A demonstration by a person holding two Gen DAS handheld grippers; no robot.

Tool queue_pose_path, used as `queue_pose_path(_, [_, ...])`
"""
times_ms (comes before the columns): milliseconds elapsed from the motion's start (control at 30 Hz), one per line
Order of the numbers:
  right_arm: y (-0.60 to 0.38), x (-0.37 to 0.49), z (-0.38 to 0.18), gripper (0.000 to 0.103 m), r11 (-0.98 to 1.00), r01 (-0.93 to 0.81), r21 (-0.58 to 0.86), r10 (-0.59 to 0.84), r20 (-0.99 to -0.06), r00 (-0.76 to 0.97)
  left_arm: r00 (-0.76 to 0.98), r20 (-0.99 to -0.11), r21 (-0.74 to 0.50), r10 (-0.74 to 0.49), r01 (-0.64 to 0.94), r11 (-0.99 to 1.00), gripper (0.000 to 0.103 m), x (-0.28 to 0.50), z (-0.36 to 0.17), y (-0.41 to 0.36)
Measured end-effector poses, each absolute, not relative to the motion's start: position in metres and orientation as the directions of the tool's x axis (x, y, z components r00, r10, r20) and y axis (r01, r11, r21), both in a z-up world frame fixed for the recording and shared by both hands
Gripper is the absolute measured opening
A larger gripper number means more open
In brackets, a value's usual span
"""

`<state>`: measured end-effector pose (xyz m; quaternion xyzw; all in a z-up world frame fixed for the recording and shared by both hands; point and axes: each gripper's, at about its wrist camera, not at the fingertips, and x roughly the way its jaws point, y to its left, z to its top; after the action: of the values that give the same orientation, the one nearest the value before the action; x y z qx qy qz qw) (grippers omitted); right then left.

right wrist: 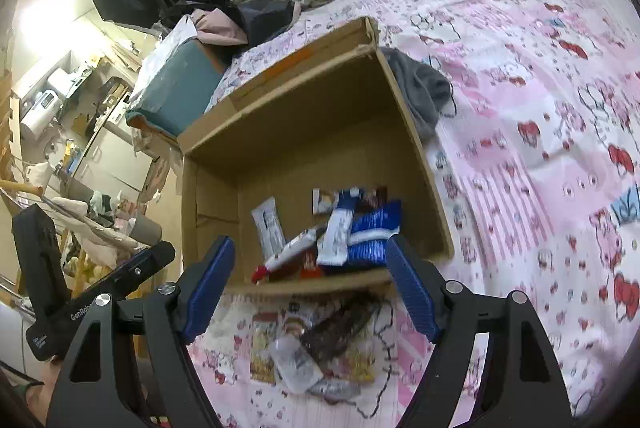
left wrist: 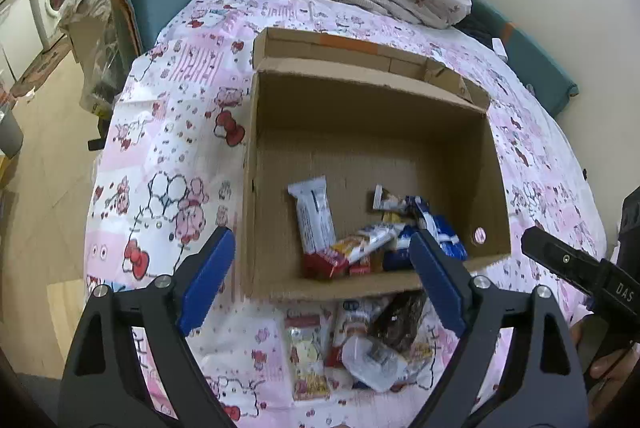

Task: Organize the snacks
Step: 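Withdraw both tools from the box toward the remaining snacks, then grasp a pink bear-print snack pack with the left gripper while the right gripper grasps a dark chocolate bar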

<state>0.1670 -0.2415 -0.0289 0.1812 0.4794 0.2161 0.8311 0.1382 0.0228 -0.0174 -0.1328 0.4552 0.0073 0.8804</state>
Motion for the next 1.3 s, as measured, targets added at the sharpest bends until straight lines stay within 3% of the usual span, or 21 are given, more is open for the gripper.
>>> queue_pose_path(367, [-0.256, 0.139, -0.067, 0.08, 0.838, -0.053, 0.543, 0.529, -0.784, 0.326, 0.492, -0.866, -0.214, -0.092, -0.197, 0.957, 0.087, 0.126, -0.038, 0.029])
queue_pose_path(667, [-0.256, 0.138, -0.083, 0.08, 0.872, -0.016, 0.49, 0.474, -0.835, 0.281, 0.416, -0.907, -0.188, -0.063, -0.267, 0.945, 0.086, 0.118, -0.066, 0.035])
queue_pose_path(800, [-0.257, 0.139, -0.088, 0.08, 0.871, 0.003, 0.491, 0.472, -0.84, 0.268, 0.404, -0.912, -0.198, -0.074, -0.273, 0.941, 0.07, 0.121, -0.072, 0.039])
queue_pose_path(933, [-0.257, 0.141, -0.089, 0.08, 0.874, 0.007, 0.485, 0.466, -0.844, 0.266, 0.289, -0.95, -0.196, -0.117, -0.264, 0.944, 0.05, 0.124, -0.1, 0.028])
queue_pose_path(1000, [-0.257, 0.142, -0.09, 0.08, 0.875, 0.012, 0.483, 0.464, -0.846, 0.263, 0.225, -0.968, -0.169, -0.114, -0.242, 0.955, 0.044, 0.122, -0.117, 0.017])
queue_pose_path(1300, [-0.258, 0.144, -0.094, 0.08, 0.874, 0.018, 0.485, 0.465, -0.848, 0.254, 0.094, -0.994, -0.068, -0.056, -0.132, 0.989, 0.043, 0.118, -0.158, -0.02])
